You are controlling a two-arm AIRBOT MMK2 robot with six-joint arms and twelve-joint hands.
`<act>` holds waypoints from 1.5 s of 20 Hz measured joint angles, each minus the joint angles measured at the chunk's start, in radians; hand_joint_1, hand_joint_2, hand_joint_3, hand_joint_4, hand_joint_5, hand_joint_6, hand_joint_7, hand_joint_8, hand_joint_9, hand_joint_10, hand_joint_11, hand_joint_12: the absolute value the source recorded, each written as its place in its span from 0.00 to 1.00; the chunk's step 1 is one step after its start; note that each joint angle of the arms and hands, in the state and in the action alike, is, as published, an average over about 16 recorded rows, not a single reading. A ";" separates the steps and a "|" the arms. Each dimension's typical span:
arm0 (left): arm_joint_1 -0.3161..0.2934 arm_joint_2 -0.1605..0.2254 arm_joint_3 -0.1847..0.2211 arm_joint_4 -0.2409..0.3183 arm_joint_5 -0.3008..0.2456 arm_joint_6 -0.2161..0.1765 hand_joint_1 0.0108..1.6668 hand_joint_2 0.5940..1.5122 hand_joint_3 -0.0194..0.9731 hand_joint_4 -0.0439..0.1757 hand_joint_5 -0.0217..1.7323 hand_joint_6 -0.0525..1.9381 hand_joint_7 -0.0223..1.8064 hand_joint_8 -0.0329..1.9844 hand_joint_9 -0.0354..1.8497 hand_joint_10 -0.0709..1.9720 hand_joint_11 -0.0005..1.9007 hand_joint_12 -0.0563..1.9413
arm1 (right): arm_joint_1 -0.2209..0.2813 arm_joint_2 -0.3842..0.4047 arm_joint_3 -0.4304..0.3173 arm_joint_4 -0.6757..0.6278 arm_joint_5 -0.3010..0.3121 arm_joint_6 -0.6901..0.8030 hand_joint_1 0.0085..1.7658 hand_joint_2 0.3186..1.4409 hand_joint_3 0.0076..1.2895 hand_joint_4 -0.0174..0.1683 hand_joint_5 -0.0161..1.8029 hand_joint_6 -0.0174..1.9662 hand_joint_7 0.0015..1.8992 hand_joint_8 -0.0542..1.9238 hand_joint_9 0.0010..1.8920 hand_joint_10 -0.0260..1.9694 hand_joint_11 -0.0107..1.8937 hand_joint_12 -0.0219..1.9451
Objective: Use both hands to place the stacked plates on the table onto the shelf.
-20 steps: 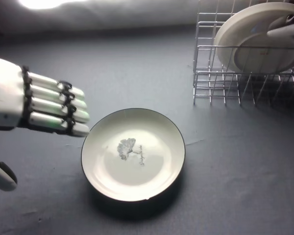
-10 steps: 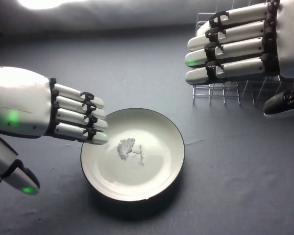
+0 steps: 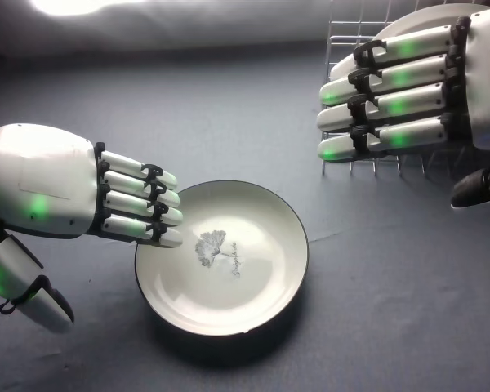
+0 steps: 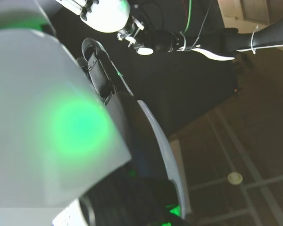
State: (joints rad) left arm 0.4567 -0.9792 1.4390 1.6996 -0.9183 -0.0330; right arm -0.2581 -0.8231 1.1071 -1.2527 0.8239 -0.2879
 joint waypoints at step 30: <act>0.161 -0.066 0.070 -0.086 0.045 0.033 0.00 0.52 0.04 0.16 0.02 0.01 0.03 0.02 0.03 0.03 0.02 0.02 | -0.081 -0.054 -0.022 0.023 -0.062 -0.023 0.51 0.64 0.00 0.12 0.09 0.02 0.05 0.04 0.06 0.02 0.01 0.29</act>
State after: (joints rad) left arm 0.6179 -1.0454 1.5086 1.6140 -0.8730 0.0004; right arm -0.3395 -0.8773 1.0851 -1.2301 0.7616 -0.3109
